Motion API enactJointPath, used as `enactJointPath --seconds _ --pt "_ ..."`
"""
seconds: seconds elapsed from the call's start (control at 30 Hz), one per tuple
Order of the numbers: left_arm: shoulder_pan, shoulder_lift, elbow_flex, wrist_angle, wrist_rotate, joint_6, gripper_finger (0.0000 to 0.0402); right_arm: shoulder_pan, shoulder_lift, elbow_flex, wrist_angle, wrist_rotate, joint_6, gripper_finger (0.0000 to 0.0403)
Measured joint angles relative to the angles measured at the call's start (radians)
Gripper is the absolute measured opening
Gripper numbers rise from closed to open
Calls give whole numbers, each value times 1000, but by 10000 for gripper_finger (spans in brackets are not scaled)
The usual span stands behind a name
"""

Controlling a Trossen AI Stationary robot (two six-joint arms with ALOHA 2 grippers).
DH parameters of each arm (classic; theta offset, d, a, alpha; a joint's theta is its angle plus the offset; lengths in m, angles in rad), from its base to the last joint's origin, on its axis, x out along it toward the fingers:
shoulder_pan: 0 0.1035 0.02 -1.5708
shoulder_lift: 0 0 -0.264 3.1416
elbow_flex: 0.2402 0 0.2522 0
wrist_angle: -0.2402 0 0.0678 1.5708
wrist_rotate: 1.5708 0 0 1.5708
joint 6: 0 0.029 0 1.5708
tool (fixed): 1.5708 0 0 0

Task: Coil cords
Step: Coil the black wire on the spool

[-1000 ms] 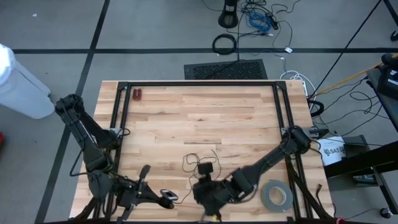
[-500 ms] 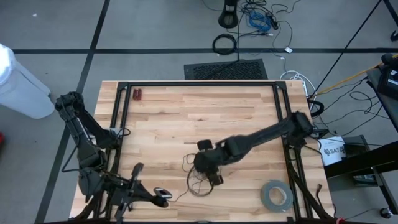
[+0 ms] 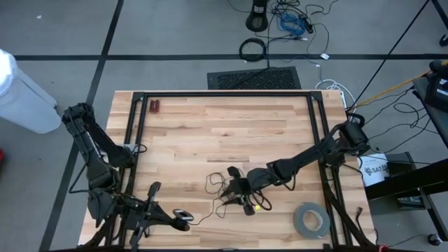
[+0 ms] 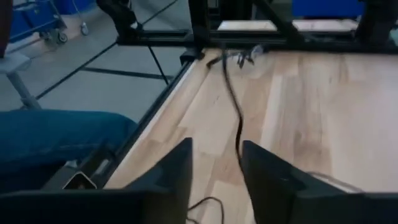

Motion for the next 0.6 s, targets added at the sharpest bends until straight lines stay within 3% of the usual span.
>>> enactJointPath --seconds 0.13,0.27,0.43,0.6 --pt "0 0 0 0 0 -5 0 5 23 -6 56 2 6 182" --pt "0 0 0 2 0 -6 0 5 43 -5 121 33 -7 206" --pt "0 0 0 2 0 -6 0 2 68 -3 162 29 -25 193" --pt "0 0 0 2 0 -2 0 2 77 -3 184 28 -31 137"
